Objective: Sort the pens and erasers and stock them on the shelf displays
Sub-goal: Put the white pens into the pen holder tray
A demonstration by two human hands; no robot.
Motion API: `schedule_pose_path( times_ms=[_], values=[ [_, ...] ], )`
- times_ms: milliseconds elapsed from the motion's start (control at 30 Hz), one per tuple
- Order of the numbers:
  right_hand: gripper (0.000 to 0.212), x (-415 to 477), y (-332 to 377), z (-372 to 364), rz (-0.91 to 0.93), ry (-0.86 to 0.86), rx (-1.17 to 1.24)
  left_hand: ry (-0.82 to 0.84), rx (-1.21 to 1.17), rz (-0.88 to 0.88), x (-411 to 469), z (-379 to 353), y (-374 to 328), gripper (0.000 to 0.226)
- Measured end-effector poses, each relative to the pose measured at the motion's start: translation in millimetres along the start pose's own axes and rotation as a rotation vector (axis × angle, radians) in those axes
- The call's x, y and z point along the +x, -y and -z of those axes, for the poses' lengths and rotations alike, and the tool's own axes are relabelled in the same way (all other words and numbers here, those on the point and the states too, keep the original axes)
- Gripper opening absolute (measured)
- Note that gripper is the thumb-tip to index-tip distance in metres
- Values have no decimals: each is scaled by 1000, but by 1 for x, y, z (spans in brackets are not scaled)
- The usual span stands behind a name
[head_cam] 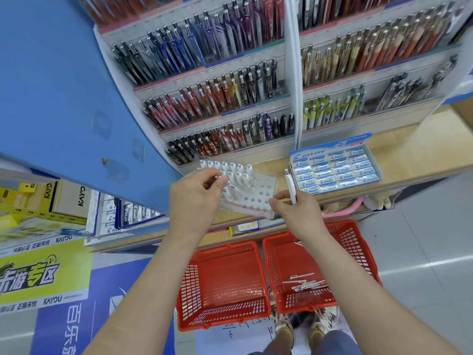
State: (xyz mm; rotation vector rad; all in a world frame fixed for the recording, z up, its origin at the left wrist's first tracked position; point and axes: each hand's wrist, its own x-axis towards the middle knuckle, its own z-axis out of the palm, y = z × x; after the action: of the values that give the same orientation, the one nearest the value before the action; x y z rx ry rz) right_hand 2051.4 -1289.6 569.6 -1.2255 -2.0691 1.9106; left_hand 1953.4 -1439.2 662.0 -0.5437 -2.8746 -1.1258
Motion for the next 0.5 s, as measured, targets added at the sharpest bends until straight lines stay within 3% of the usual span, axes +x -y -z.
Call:
schedule_pose_path(
  times_ms=[367,500],
  values=[
    [17,-1,0,0,-9,-5,-1,84,132,-120,1,-22,11,7],
    [17,-1,0,0,-9,-2,13,83,282,-187,6,-27,13,11]
  ],
)
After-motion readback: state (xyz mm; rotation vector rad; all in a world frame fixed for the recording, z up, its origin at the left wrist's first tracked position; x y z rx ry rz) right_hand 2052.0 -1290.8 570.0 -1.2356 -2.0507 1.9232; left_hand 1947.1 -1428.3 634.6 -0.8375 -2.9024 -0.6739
